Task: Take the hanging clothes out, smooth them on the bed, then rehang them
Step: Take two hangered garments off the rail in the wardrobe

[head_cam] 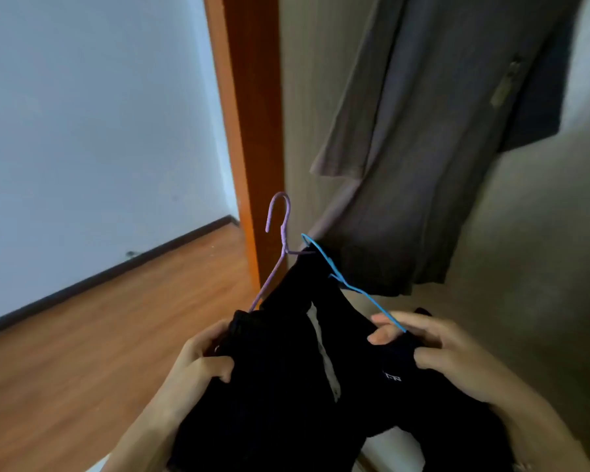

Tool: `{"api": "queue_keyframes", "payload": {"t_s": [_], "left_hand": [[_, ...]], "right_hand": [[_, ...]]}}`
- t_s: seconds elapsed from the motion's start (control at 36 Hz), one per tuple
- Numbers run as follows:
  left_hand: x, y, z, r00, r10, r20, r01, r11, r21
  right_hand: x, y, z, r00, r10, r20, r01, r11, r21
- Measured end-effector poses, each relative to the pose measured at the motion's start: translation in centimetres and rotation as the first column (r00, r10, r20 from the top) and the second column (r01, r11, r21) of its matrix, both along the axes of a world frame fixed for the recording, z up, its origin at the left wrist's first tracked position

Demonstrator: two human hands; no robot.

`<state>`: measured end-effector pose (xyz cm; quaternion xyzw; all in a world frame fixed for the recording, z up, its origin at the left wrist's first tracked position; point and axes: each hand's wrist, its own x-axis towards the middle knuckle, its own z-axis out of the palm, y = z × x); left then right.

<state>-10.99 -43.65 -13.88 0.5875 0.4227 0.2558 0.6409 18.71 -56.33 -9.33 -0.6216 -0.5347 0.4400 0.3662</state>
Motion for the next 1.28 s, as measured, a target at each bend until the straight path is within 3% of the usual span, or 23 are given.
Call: {"api": "queue_keyframes", "payload": {"t_s": [0.11, 0.19, 0.39, 0.53, 0.83, 1.03, 1.14, 1.28], "left_hand": [[-5.5, -0.6, 0.4, 0.979, 0.205, -0.013, -0.205, 0.978, -0.029], [-8.6, -1.2, 0.8, 0.941, 0.338, 0.034, -0.335, 0.940, -0.068], [-12.2, -1.0, 1.6, 0.817, 0.554, 0.163, -0.540, 0.833, -0.125], [-15.4, 2.2, 1.7, 0.698, 0.698, 0.158, -0.685, 0.716, -0.135], [-24.1, 11.3, 3.3, 0.522, 0.830, 0.198, -0.833, 0.546, -0.088], [-28.3, 13.5, 2.6, 0.297, 0.946, 0.129, -0.952, 0.303, -0.032], [-30.8, 14.8, 1.6, 0.118, 0.987, 0.107, -0.993, 0.118, 0.002], [-33.1, 17.9, 0.7, -0.047, 0.998, 0.048, -0.997, -0.050, 0.061]], "right_hand": [[-3.0, 4.5, -0.5, 0.983, 0.168, 0.068, -0.170, 0.985, 0.016], [-5.8, 8.4, -1.0, 0.974, 0.225, 0.016, -0.226, 0.973, 0.046], [-12.6, 16.6, -2.3, 0.930, 0.354, -0.099, -0.352, 0.935, 0.031], [-17.1, 23.5, -2.5, 0.883, 0.464, -0.069, -0.464, 0.885, 0.020], [-28.6, 39.4, -0.3, 0.783, 0.619, -0.064, -0.609, 0.783, 0.125], [-36.1, 46.9, 0.7, 0.682, 0.731, -0.033, -0.715, 0.675, 0.182], [-41.6, 52.3, 0.1, 0.580, 0.814, -0.009, -0.803, 0.574, 0.163], [-48.8, 58.7, -1.0, 0.412, 0.911, 0.000, -0.902, 0.408, 0.139]]}}
